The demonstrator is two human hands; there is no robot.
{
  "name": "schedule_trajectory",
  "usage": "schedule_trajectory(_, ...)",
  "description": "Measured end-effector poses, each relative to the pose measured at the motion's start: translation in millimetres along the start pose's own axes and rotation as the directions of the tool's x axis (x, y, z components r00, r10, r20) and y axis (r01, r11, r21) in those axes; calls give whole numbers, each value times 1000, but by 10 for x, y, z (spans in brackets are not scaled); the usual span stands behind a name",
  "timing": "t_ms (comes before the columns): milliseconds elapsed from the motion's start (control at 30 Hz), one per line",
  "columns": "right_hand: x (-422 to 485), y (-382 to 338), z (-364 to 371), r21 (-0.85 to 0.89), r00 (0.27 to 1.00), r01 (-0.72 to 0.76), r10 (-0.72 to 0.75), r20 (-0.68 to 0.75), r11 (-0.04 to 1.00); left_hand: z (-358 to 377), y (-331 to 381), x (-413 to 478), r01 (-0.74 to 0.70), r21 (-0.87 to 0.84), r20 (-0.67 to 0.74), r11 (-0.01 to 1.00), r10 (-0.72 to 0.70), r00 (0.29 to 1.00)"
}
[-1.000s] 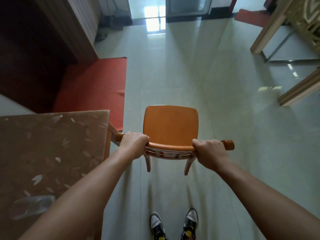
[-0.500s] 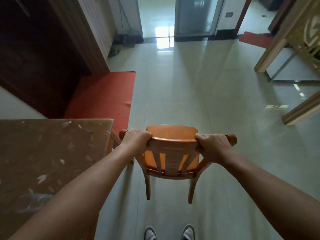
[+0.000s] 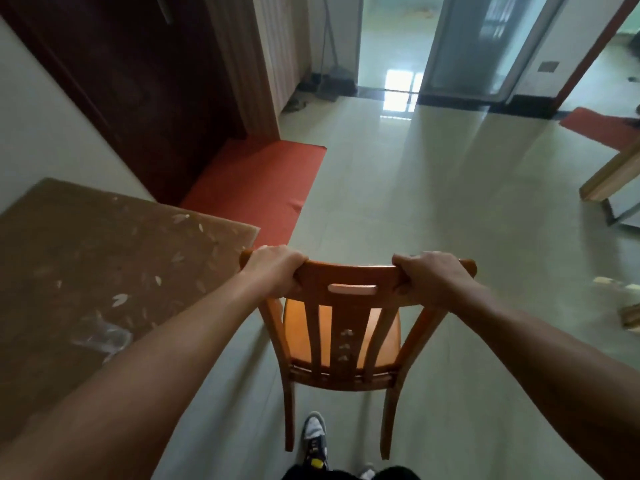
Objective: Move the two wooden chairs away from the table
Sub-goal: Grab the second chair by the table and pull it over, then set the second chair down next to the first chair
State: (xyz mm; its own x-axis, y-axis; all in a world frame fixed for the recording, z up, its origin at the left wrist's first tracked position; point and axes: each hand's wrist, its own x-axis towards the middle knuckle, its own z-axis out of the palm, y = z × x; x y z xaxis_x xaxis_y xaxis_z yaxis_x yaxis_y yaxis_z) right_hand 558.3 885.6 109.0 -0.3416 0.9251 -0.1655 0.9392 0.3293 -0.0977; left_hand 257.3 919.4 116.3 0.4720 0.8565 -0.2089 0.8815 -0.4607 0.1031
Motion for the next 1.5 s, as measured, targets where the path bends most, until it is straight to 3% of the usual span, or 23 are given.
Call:
schedule_trajectory(267, 93, 371, -118, -13, 970, 243, -243, -29, 970, -102, 504, -323, 253, -15, -49, 967, -253, 966)
schedule_trajectory(433, -26, 519, -220, -27, 895, 444, -445, -25, 896, -26, 1074, -664, 469, -50, -31, 882, -471, 882)
schedule_trajectory(667, -264, 522, -413, -110, 754, 648, -655, -48, 754, 8, 1919, -1274, 659, -106, -40, 745, -665, 746)
schedule_trajectory(900, -906, 508, -442, -157, 639, 757, -769, -24, 634, 220, 2894, -1920, 760, -135, -131, 635, -772, 622)
schedule_trajectory(1133, -1715, 680, -350, -99, 501, 862, -865, 24, 497, 455, 4132, -2463, 828, -207, -167, 521, -853, 494)
schedule_trajectory(1367, -2308, 932, -175, -70, 412, 911, -905, 108, 407, 668, 5153, -2662, 904, -211, -66, 371, -929, 365)
schedule_trajectory(1500, -2516, 1156, -55, -54, 310, 951, -944, 116, 306, 772, 5694, -2643, 927, -242, -13, 286, -956, 292)
